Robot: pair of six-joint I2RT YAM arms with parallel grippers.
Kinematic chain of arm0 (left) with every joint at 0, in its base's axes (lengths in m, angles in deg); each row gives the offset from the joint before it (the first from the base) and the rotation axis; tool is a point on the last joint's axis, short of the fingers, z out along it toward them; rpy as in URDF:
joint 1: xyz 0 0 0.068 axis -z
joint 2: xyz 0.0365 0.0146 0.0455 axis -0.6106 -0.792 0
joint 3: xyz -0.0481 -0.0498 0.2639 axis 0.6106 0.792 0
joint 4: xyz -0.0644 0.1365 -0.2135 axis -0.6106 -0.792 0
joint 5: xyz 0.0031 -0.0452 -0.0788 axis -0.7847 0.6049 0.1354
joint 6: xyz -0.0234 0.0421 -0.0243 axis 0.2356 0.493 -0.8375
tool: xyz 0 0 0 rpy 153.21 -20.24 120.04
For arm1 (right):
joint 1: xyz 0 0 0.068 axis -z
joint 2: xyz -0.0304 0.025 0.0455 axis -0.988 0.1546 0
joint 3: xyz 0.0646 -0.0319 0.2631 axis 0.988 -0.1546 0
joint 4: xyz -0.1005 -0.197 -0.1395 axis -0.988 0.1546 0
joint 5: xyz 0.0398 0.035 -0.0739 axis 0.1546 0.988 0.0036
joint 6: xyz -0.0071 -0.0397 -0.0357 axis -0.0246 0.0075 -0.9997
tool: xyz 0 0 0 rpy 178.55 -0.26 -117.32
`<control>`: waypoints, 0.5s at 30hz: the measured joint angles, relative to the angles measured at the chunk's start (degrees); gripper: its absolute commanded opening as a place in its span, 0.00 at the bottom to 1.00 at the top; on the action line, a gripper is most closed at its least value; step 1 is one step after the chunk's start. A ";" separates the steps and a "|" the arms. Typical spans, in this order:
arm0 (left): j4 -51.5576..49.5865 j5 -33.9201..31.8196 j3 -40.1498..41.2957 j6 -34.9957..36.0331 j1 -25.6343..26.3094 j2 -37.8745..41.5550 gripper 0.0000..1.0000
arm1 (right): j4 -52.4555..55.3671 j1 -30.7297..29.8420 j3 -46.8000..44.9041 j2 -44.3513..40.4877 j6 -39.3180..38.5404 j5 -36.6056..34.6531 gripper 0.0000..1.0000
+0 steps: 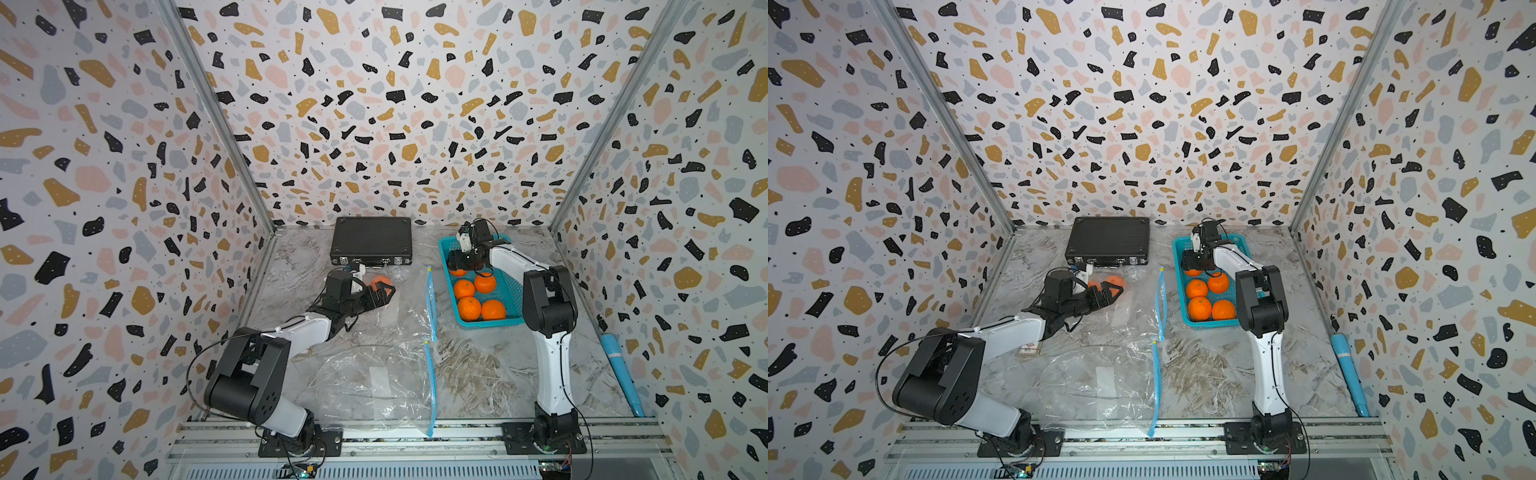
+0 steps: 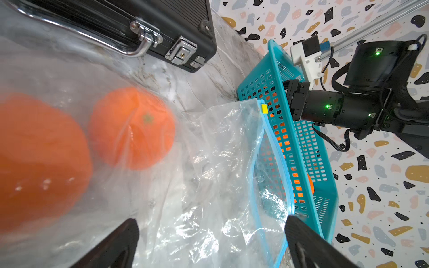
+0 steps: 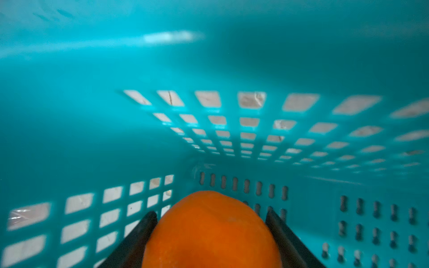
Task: Open the zip-top bag and take out the orange
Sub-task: Place the orange in the basket.
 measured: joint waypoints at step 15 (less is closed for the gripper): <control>-10.73 -9.88 -4.31 4.57 0.00 2.64 0.99 | 2.40 0.57 -0.94 -2.84 -0.68 0.63 1.00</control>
